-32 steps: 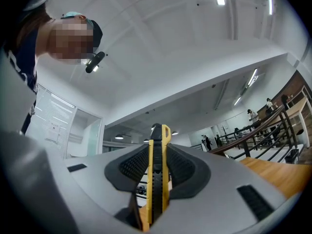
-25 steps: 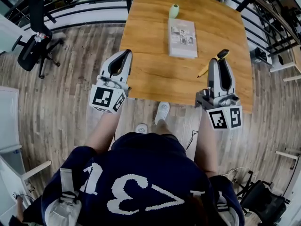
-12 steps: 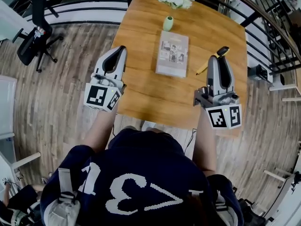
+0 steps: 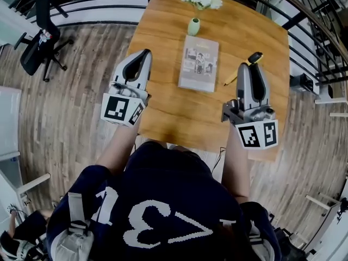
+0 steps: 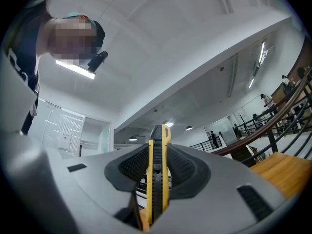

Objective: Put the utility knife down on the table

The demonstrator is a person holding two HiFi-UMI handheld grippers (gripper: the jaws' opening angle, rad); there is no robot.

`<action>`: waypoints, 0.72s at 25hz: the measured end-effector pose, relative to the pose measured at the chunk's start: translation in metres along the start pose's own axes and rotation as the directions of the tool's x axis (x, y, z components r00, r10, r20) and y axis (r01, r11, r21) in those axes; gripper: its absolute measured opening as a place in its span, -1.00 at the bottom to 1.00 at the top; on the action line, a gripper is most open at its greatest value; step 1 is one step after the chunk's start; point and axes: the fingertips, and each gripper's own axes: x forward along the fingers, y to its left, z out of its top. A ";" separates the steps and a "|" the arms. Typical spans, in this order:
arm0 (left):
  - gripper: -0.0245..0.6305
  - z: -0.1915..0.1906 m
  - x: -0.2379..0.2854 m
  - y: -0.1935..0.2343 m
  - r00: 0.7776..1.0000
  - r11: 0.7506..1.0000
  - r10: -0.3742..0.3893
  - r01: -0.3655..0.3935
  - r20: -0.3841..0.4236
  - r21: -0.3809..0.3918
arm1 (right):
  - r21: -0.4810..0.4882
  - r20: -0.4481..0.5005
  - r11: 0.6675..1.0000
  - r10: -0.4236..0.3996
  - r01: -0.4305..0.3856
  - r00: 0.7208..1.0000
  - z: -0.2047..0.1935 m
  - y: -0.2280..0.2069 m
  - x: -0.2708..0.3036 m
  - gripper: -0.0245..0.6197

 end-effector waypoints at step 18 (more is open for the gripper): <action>-0.87 -0.086 0.002 -0.026 0.983 0.982 -0.139 0.120 -0.121 -0.147 | 0.020 -0.314 0.993 -0.105 0.117 0.944 -0.126 0.004 -0.029 -0.55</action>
